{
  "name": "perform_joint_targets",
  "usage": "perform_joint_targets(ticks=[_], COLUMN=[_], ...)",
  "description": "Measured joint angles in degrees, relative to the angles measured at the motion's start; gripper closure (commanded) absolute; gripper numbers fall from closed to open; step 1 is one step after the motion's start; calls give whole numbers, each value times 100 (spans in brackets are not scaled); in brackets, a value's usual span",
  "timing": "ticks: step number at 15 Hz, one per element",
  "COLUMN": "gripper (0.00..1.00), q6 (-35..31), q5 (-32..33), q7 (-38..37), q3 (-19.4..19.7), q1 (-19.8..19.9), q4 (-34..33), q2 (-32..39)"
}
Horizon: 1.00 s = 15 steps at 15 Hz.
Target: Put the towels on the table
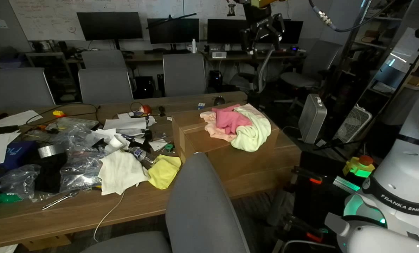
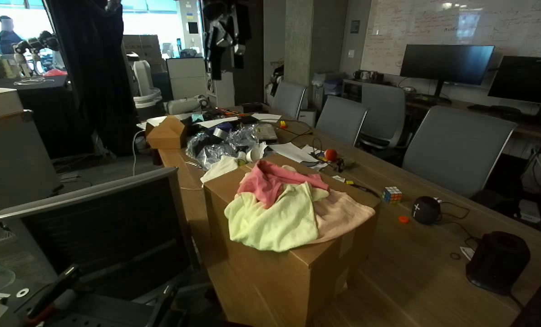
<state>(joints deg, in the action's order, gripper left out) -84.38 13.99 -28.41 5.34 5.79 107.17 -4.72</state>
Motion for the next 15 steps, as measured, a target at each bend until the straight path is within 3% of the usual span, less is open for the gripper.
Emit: perform_joint_targets(ticks=[8,15], gripper=[0,0], q6=[34,-1319], q5=[303,126], q7=[1204,1279], q3=[-645,-746], q1=[-460,-573], q4=[1744,2645], q2=[-1299,-1976])
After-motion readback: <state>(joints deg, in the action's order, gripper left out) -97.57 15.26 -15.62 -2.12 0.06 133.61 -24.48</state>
